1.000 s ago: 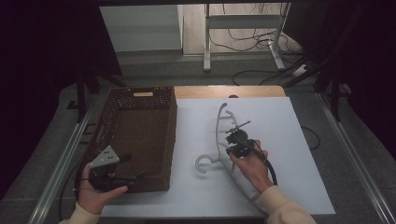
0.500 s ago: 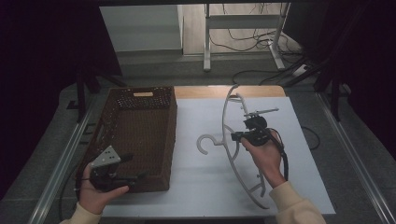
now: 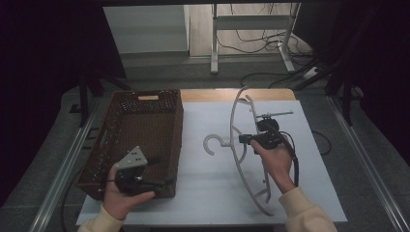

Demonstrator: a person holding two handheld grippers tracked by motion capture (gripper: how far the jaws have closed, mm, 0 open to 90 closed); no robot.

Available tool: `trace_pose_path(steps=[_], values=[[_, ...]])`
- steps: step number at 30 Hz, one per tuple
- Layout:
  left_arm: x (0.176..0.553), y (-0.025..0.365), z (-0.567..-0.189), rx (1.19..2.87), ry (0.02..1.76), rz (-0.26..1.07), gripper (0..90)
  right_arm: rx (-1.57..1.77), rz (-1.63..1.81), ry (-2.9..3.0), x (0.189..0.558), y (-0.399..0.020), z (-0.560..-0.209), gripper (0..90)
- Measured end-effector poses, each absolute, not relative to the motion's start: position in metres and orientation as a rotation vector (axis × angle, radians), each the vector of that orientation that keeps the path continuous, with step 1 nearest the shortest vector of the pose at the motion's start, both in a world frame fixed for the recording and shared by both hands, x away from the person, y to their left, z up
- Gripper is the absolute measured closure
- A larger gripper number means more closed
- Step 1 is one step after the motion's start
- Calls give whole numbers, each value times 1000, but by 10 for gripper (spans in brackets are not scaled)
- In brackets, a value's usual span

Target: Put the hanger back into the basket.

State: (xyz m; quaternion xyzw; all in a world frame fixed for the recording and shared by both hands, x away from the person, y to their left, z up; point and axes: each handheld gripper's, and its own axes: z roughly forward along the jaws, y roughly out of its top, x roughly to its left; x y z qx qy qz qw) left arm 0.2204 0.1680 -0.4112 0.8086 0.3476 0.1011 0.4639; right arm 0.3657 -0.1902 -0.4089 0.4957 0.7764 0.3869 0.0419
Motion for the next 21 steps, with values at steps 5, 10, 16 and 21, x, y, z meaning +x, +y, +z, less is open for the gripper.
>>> trace_pose_path(steps=[5, 10, 16, 21], values=[[224, 145, -413, 2025, 818, 215, 183, 1521, 1208, 2365, 366, -191, -408, 810], [231, 121, -418, 2041, 805, 164, 188, 1539, 1255, 2337, 367, -196, -405, 810], [242, 93, -429, 2010, 788, 15, 200, 1543, 1281, 2322, 366, -197, -403, 810], [252, 70, -439, 1996, 783, -51, 204, 1551, 1301, 2321, 366, -197, -404, 810]])
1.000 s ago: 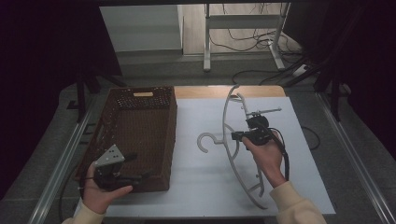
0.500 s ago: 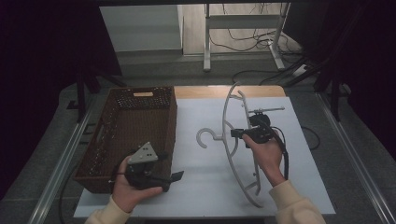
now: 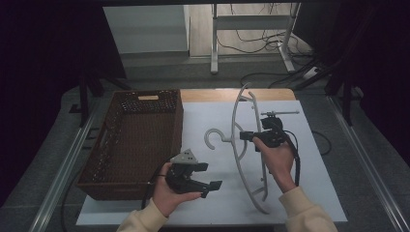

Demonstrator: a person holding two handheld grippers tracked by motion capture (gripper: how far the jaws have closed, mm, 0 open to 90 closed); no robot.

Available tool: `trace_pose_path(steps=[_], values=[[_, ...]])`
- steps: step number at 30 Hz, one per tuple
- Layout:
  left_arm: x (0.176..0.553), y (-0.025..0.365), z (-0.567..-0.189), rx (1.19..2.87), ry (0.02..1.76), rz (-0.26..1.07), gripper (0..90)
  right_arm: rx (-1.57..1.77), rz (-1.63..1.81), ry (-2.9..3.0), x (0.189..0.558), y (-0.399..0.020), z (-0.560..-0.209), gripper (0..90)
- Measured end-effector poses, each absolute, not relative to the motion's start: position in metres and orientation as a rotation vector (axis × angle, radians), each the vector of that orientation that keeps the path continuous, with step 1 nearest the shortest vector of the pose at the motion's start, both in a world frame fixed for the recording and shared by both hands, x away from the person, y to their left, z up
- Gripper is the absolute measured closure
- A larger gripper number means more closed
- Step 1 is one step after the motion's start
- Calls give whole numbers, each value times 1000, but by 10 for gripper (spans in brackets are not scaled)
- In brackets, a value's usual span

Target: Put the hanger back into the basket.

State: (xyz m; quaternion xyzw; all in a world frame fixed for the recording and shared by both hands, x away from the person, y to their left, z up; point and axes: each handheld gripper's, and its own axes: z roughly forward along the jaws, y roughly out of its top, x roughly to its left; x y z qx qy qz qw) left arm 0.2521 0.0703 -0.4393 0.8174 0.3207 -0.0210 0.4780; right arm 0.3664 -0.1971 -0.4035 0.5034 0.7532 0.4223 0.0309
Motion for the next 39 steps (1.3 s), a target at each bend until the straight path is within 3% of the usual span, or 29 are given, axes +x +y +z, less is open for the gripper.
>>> trace_pose_path(steps=[25, 30, 31, 32, 33, 34, 39], values=[[278, 20, -465, 1867, 811, -206, 327, 1579, 1402, 2220, 363, -201, -404, 810], [283, 20, -469, 1836, 817, -258, 447, 1578, 1446, 2218, 361, -198, -404, 810], [284, 20, -469, 1828, 810, -270, 524, 1582, 1464, 2216, 360, -197, -404, 810], [285, 20, -469, 1826, 806, -278, 524, 1582, 1464, 2216, 360, -197, -404, 810], [285, 20, -470, 1819, 800, -292, 620, 1587, 1479, 2221, 360, -196, -405, 810], [286, 20, -470, 1816, 797, -303, 648, 1586, 1478, 2225, 360, -196, -405, 810], [287, 23, -470, 1808, 806, -330, 688, 1597, 1493, 2214, 360, -196, -406, 808]])
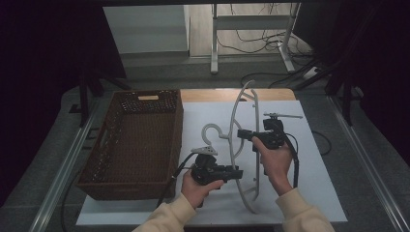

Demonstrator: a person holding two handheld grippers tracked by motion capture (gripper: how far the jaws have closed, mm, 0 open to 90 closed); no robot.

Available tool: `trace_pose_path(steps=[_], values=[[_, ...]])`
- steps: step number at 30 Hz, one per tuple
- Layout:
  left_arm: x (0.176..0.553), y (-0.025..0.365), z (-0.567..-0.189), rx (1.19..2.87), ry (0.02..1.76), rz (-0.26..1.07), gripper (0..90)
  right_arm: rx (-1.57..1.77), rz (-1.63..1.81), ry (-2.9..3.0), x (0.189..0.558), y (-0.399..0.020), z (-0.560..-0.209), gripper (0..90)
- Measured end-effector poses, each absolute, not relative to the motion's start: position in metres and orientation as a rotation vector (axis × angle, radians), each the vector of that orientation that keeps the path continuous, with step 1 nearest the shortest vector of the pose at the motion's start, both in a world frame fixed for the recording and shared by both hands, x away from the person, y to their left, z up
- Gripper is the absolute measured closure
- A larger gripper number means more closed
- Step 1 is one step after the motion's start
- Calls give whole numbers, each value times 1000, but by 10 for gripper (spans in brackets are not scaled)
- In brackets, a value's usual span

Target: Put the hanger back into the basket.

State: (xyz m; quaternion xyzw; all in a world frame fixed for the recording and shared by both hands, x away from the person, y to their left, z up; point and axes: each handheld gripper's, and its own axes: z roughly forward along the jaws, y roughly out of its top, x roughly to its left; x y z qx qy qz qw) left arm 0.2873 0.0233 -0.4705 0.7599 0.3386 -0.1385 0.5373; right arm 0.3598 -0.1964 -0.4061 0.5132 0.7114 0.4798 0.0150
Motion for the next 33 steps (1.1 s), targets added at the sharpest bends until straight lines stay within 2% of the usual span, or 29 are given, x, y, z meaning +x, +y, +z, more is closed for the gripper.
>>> trace_pose_path(steps=[2, 4, 5, 7, 12, 15, 16, 17, 18, 19, 20, 24, 26, 29, 31, 32, 33], values=[[290, 27, -471, 1780, 817, -373, 742, 1600, 1504, 2215, 360, -198, -406, 803], [291, 31, -471, 1786, 828, -354, 816, 1596, 1507, 2215, 361, -198, -406, 800], [289, 31, -468, 1816, 819, -313, 817, 1587, 1492, 2218, 361, -198, -406, 797], [291, 32, -468, 1799, 818, -346, 818, 1584, 1499, 2221, 361, -198, -407, 794], [291, 35, -465, 1808, 808, -333, 819, 1583, 1501, 2227, 361, -199, -407, 784], [291, 38, -462, 1804, 799, -334, 819, 1564, 1524, 2222, 362, -202, -406, 656], [291, 39, -461, 1798, 797, -336, 819, 1564, 1524, 2222, 362, -202, -406, 656], [291, 41, -459, 1794, 794, -335, 819, 1563, 1526, 2214, 362, -203, -405, 611], [291, 42, -458, 1793, 791, -333, 820, 1560, 1544, 2196, 362, -205, -404, 557], [291, 45, -455, 1787, 786, -331, 820, 1561, 1555, 2155, 362, -210, -402, 444], [292, 46, -454, 1785, 780, -330, 820, 1552, 1552, 2111, 362, -214, -400, 379], [292, 50, -451, 1783, 770, -324, 820, 1503, 1564, 2100, 360, -226, -395, 333], [293, 54, -449, 1776, 772, -326, 820, 1443, 1587, 2183, 356, -238, -393, 264], [294, 59, -446, 1767, 772, -329, 820, 1369, 1598, 2247, 353, -247, -393, 261], [294, 62, -443, 1760, 768, -328, 820, 1276, 1560, 2291, 346, -258, -393, 199], [294, 64, -442, 1757, 764, -327, 820, 1276, 1560, 2291, 346, -258, -393, 199], [294, 65, -440, 1751, 768, -323, 820, 1243, 1560, 2322, 344, -264, -395, 146]])
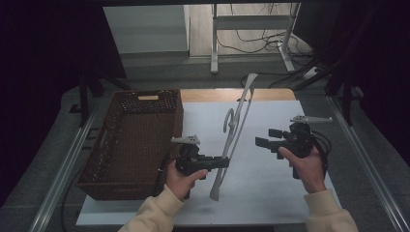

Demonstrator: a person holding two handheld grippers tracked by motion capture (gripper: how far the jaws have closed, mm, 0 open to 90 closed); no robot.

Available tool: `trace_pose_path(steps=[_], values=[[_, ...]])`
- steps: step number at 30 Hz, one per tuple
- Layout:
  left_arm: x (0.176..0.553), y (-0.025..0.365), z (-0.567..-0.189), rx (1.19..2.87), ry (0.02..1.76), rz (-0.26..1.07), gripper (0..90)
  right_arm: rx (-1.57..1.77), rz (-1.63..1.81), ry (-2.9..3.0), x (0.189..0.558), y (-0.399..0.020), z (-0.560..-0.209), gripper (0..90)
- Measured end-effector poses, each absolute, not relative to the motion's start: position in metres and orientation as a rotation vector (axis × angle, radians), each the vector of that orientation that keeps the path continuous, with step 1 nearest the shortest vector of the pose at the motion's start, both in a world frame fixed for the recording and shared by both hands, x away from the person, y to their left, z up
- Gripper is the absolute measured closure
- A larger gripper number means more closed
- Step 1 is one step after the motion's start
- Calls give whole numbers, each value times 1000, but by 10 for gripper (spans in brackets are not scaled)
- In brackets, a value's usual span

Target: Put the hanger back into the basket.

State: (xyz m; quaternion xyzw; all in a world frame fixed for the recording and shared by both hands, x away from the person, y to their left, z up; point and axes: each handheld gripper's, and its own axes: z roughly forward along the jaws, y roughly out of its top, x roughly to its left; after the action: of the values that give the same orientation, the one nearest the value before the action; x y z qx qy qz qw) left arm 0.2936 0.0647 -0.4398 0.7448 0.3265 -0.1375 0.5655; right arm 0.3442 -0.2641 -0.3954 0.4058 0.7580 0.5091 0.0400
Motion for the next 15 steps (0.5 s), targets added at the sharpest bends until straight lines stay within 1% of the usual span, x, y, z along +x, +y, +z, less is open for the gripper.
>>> trace_pose_path(steps=[1, 3, 9, 10, 11, 12, 15], values=[[294, 66, -438, 1746, 767, -316, 820, 1243, 1560, 2322, 344, -264, -395, 146], [294, 69, -435, 1738, 762, -316, 820, 1217, 1514, 2357, 342, -267, -398, 108], [291, 79, -421, 1724, 750, -291, 819, 1208, 1428, 2390, 338, -276, -409, 83], [290, 80, -418, 1725, 748, -275, 819, 1222, 1412, 2383, 337, -277, -412, 33], [290, 82, -415, 1728, 743, -261, 820, 1202, 1385, 2361, 335, -277, -416, 5], [289, 84, -412, 1724, 739, -258, 819, 1183, 1347, 2371, 333, -277, -419, 43], [288, 91, -404, 1716, 730, -248, 819, 1164, 1333, 2415, 330, -276, -427, 44]])
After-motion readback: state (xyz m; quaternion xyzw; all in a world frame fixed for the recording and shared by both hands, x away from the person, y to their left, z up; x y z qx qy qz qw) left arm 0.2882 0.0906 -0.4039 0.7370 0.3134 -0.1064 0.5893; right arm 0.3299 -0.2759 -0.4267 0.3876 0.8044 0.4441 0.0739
